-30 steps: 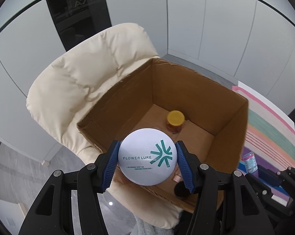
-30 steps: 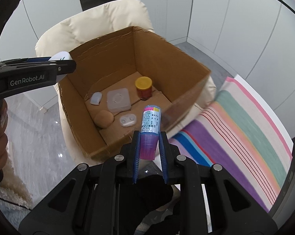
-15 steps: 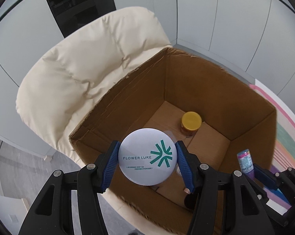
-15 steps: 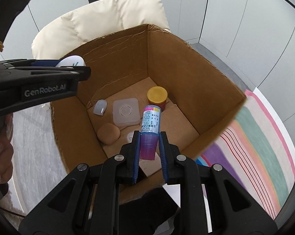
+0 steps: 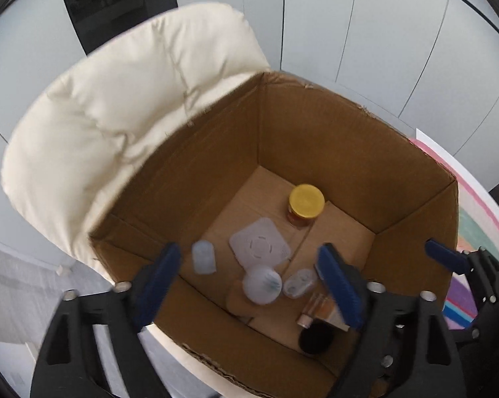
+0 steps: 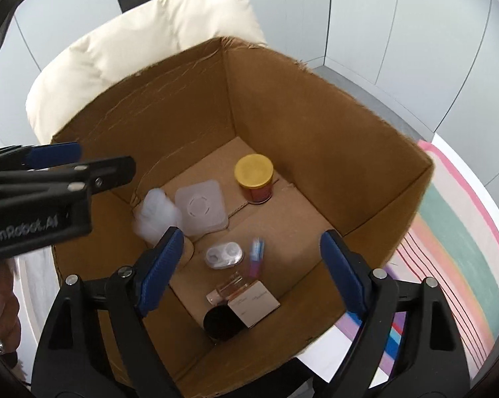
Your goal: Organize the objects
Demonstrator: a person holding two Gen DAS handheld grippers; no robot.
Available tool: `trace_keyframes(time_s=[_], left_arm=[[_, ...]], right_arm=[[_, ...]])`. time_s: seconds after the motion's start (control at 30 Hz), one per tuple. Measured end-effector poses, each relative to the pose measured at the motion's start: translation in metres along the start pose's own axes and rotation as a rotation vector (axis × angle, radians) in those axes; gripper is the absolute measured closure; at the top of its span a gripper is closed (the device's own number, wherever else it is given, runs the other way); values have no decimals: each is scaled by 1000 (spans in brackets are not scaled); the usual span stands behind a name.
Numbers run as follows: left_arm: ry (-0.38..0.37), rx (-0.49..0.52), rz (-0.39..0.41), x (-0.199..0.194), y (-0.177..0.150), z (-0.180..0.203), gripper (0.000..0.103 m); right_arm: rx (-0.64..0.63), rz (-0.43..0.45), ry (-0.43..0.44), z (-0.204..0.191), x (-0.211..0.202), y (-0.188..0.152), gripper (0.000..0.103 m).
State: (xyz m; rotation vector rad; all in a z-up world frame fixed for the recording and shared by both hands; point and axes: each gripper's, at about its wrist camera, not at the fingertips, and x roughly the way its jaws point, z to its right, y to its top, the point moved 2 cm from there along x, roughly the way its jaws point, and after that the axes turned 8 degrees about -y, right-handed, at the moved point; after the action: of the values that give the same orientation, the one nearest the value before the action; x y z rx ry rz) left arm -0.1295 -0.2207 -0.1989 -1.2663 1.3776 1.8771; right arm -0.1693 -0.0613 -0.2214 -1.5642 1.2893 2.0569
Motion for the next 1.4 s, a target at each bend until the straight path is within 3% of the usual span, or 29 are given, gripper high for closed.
trace_keyframes(time_s=[0.13,0.3,0.43,0.53,0.67,0.7,0.83,0.97,1.03,1.17,1.33,1.4], left_arm=[[13,56,49,-13,2,8,9],[4,93,35,-11,0,15,7],[6,77,7,-7,-2,14,7],[12,70,13,-14,-1,12,7],[-49,102,28,-39,2,20,6],[-69,125,7,-45,3,25,6],[-135,160,-48,-77,-2,43,6],[-134,225,-65,-116,-9,67,6],[-135,259,-106,-133,-14,80,6],[-168,303,-116,-169,-27,99,6],[-195,342,-127,-202,-43,110,1],[-170,354,-123,-211,-49,111,1]], right_arm=[[17,-5,-36,3,-1,3,12],[31,11,-65,3,-15,-2,10],[64,54,-178,10,-32,-7,10],[132,12,-263,25,-43,-13,10],[256,-59,-264,52,-62,-32,10],[305,-100,-260,62,-71,-40,10],[434,-97,-264,83,-115,-65,10],[479,-76,-316,89,-169,-81,10],[510,-67,-303,88,-197,-87,10],[567,-56,-279,83,-241,-99,10],[603,-23,-366,79,-283,-108,10],[612,-34,-397,78,-293,-115,10]])
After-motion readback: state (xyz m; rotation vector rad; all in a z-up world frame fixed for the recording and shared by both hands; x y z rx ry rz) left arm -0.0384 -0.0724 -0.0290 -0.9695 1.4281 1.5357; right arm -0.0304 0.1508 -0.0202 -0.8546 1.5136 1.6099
